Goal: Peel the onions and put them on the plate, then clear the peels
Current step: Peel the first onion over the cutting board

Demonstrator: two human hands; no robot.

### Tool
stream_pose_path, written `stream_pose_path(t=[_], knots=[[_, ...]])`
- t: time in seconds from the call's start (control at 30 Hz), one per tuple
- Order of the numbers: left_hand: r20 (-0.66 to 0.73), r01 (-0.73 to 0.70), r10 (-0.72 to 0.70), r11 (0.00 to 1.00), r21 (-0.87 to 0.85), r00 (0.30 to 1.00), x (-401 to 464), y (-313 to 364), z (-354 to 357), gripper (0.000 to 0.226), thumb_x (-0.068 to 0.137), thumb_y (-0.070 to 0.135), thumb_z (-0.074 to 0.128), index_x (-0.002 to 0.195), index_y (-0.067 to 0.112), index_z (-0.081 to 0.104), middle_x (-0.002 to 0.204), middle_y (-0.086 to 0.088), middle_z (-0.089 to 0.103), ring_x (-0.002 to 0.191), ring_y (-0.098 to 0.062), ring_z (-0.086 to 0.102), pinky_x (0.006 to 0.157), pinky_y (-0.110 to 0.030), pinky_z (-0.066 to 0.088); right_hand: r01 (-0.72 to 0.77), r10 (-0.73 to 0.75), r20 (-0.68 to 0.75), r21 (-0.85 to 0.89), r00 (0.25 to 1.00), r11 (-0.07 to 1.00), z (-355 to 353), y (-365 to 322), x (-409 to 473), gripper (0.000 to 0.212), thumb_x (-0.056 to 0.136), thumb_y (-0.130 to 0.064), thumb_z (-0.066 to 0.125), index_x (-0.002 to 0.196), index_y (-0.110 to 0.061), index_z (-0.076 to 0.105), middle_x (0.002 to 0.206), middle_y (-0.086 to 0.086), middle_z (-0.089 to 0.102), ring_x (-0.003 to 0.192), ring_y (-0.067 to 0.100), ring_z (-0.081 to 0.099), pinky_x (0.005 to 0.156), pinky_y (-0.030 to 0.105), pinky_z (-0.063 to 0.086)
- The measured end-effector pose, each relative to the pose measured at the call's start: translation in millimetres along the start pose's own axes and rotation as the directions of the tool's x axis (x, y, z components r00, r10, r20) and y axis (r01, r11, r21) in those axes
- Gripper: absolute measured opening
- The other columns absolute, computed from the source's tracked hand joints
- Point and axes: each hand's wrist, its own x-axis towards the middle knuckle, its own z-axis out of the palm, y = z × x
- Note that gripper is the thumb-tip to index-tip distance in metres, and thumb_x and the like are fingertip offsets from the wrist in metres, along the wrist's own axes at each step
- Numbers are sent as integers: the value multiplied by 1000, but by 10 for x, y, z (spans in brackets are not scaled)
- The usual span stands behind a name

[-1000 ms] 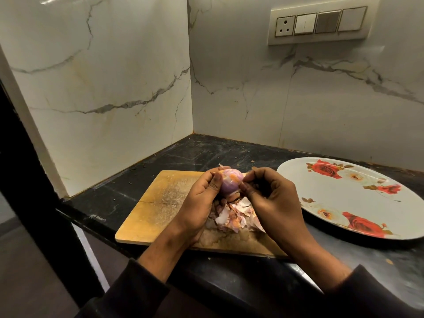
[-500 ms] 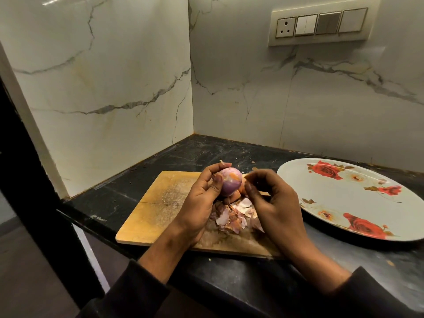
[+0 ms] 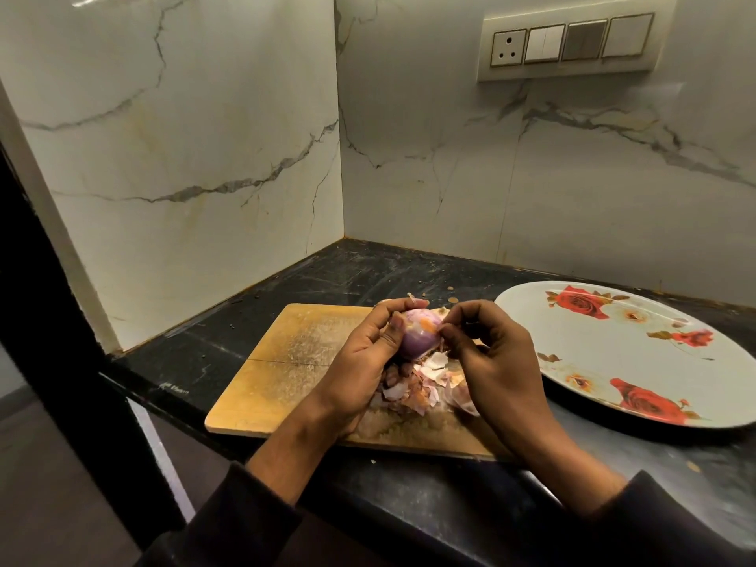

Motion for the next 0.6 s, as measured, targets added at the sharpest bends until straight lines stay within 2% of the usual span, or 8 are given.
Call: stream_pose_path(t=[0.13, 0.23, 0.5, 0.6], knots=[[-50, 8, -9, 1000, -6, 999, -4, -7, 2, 35, 96, 37, 46, 121, 25, 67, 128, -10, 63, 109, -32, 66, 85, -40, 58, -29, 29, -5, -25, 1000, 999, 3, 11, 12, 30, 94, 1, 64, 87, -27, 62, 87, -2, 65, 83, 20, 63, 75, 46, 58], [-74, 15, -15, 1000, -7, 997, 0, -1, 1, 37, 96, 37, 45, 124, 22, 65, 128, -12, 63, 116, -35, 64, 101, -52, 52, -33, 34, 6, -78, 999, 996, 12, 27, 11, 31, 94, -1, 64, 85, -31, 61, 85, -5, 65, 83, 18, 63, 76, 48, 57], [-96, 24, -30, 998, -64, 995, 9, -6, -5, 37, 97, 34, 45, 125, 19, 63, 129, -17, 62, 115, -34, 65, 99, -48, 54, -52, 53, 1, -143, 999, 988, 5, 13, -11, 33, 94, -2, 65, 82, -33, 60, 81, -7, 68, 79, 13, 65, 75, 42, 58], [-107, 8, -17, 996, -87, 994, 17, 5, -4, 37, 95, 36, 46, 124, 20, 62, 129, -19, 60, 102, -28, 66, 86, -36, 58, -49, 48, -9, -127, 999, 991, 1, 17, -11, 30, 93, -1, 66, 85, -29, 63, 82, -4, 70, 81, 17, 68, 75, 46, 58]])
